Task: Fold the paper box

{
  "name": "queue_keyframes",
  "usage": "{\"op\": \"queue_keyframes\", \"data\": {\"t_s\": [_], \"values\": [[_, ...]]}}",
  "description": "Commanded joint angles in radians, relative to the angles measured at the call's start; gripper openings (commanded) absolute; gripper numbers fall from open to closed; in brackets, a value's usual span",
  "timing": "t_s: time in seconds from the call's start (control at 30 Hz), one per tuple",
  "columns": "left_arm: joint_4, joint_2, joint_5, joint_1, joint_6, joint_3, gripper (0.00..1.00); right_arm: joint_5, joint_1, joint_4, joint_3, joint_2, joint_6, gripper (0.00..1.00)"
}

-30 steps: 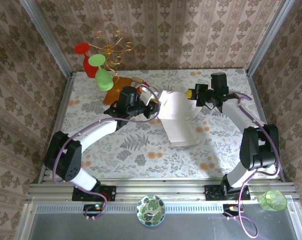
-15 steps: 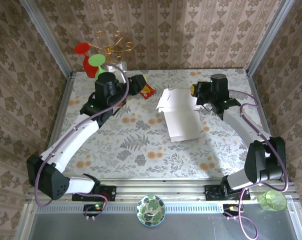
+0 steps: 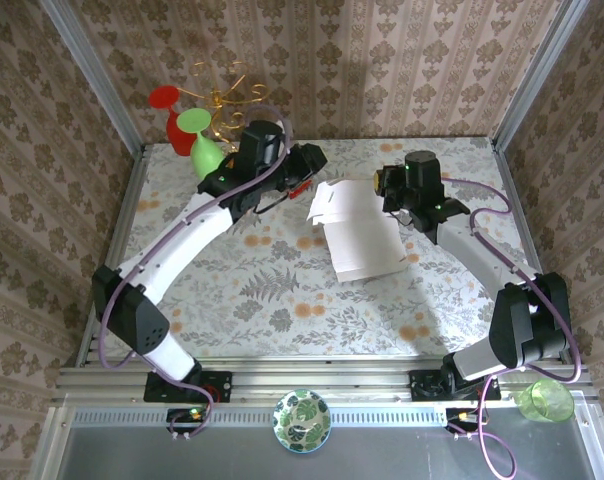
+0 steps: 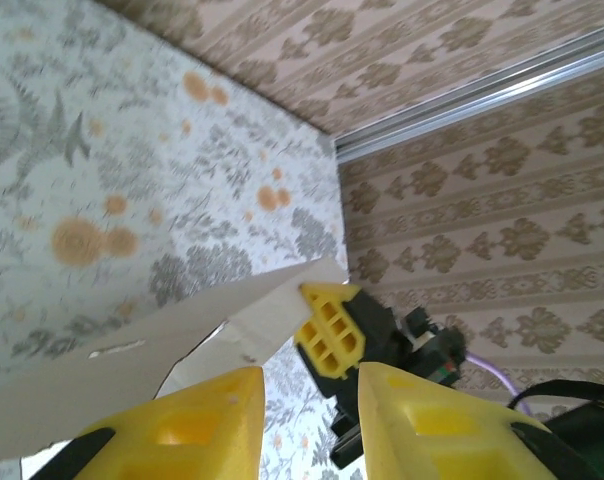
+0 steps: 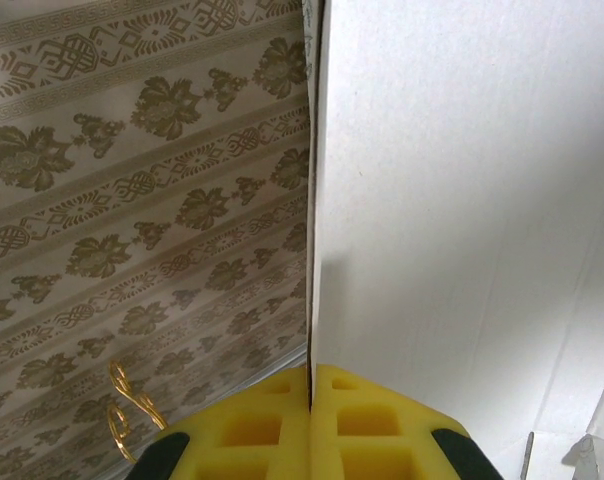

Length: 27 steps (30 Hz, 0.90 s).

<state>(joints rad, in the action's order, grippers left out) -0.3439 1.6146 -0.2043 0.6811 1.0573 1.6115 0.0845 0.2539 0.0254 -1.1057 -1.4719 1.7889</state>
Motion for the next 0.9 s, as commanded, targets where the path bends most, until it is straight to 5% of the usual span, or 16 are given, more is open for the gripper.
{"op": "queue_keyframes", "data": {"t_s": [0.0, 0.87], "values": [[-0.084, 0.021, 0.013, 0.019, 0.093, 0.061, 0.31, -0.054, 0.007, -0.013, 0.017, 0.023, -0.011, 0.00], [-0.082, 0.191, -0.051, 0.049, 0.175, 0.129, 0.37, -0.042, 0.023, -0.020, 0.027, 0.019, -0.003, 0.00]]}}
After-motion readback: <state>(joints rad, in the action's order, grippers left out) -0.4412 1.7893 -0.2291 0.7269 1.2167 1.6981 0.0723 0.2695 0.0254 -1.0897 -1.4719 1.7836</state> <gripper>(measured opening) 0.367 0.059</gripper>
